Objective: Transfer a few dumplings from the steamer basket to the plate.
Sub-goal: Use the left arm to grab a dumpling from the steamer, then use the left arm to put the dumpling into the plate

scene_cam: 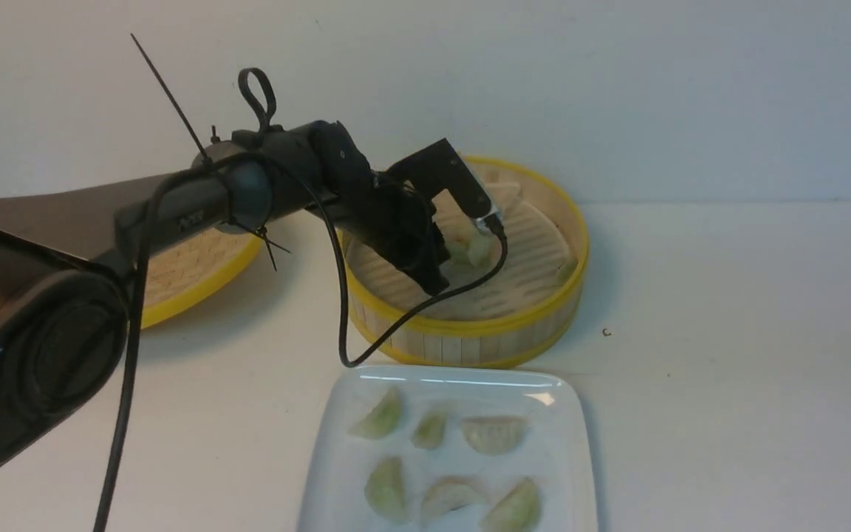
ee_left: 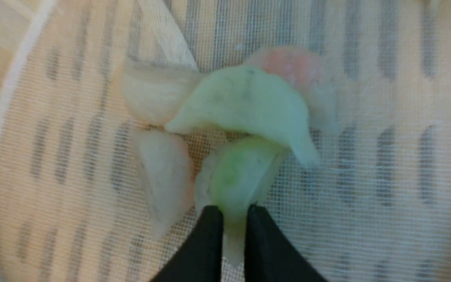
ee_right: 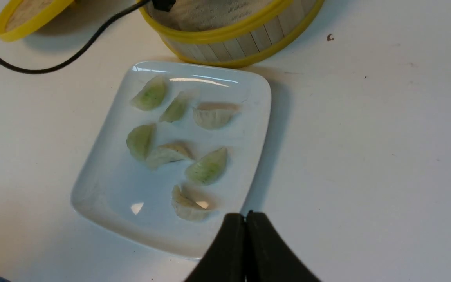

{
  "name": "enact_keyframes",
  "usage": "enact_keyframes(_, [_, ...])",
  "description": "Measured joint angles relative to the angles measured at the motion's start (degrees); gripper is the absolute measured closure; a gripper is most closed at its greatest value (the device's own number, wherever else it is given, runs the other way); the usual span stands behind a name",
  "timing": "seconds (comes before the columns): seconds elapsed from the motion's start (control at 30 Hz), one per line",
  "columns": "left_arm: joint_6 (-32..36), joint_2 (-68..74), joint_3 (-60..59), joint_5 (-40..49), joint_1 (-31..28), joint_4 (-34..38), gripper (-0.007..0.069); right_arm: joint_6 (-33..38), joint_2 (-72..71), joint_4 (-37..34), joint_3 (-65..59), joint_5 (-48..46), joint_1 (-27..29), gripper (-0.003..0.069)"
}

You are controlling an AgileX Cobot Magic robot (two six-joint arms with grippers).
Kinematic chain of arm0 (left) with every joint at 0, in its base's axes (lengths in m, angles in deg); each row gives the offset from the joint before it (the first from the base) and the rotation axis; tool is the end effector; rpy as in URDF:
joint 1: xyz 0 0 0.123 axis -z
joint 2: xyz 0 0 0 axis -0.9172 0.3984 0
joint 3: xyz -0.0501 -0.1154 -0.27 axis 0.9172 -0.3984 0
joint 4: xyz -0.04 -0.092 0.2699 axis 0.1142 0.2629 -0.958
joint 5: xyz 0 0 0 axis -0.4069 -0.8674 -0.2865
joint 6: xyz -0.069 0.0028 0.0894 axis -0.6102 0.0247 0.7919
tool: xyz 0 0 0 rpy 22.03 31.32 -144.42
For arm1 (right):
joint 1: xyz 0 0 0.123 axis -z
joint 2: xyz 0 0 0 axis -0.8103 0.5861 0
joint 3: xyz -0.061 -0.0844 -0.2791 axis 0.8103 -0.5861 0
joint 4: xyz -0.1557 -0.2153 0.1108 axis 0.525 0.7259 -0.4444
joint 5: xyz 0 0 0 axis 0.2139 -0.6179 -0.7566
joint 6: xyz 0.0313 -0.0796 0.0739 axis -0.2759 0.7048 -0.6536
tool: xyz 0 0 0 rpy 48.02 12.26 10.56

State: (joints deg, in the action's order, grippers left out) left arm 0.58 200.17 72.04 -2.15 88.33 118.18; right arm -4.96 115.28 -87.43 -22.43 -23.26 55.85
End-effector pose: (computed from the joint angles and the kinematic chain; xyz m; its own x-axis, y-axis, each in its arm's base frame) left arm 0.5037 -0.2341 0.1613 -0.2984 0.7070 -0.6412 0.8308 0.5231 0.1902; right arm 0.1235 0.0498 0.3528 -0.8066 0.0260 -0.5905 -0.2516 0.8889 0.3827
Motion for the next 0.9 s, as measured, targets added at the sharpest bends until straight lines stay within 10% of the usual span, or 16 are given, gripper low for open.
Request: enact_keyframes(0.9, [-23.32, -27.28, -10.88, 37.29, -0.11, -12.15, 0.0589, 2.73, -0.63, -2.74, 0.0, -0.12, 0.0, 0.067])
